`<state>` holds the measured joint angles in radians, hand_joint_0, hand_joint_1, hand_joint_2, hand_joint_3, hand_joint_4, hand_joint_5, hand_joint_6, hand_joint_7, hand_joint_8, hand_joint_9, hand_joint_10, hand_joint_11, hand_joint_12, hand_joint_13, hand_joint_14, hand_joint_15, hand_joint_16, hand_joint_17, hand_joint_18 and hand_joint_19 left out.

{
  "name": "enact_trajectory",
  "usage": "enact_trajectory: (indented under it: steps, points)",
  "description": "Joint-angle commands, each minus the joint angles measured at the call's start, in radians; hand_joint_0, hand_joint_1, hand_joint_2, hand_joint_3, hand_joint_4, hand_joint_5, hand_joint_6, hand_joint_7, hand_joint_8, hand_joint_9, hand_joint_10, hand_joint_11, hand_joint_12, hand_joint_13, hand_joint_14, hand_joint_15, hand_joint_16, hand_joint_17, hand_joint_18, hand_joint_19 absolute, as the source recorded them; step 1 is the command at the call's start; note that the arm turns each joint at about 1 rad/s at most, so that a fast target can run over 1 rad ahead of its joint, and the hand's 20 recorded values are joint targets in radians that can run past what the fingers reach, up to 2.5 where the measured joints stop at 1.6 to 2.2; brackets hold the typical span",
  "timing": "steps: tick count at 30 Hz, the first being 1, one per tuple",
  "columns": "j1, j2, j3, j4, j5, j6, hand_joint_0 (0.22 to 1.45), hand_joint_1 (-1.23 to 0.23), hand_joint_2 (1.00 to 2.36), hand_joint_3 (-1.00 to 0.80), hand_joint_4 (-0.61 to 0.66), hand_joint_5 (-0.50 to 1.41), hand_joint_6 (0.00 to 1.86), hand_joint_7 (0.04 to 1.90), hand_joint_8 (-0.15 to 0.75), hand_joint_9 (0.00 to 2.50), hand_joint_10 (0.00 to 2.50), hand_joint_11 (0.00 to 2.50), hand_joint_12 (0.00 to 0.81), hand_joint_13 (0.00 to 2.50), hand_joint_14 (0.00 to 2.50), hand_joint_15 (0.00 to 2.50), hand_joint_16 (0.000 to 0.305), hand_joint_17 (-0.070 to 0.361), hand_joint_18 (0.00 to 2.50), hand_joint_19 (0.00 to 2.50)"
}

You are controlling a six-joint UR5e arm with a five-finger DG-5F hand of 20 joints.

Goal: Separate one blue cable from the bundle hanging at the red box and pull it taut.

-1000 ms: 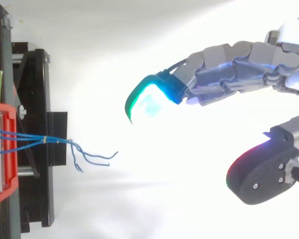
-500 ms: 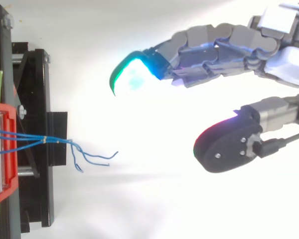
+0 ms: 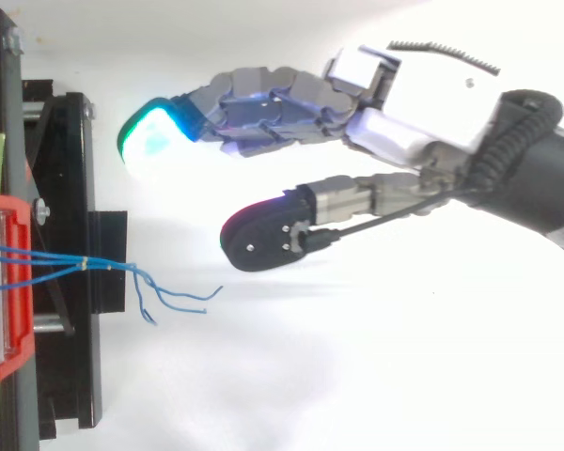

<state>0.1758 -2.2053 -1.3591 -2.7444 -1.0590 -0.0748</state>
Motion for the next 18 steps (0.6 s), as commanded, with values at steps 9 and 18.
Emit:
enact_trajectory:
  steps: [9,18]
  points:
    - [-0.001,-0.129,0.041,0.097,0.014,0.018,0.58,-0.64,1.0,-0.49,0.25,-0.22,0.5,0.68,0.312,0.48,0.0,0.0,0.346,0.45,0.0,0.03,0.042,0.095,0.45,0.13]
    - [0.011,-0.137,0.049,0.095,-0.044,0.035,0.58,-0.64,1.0,-0.49,0.26,-0.22,0.5,0.68,0.318,0.52,0.0,0.0,0.352,0.5,0.0,0.07,0.042,0.094,0.48,0.17]
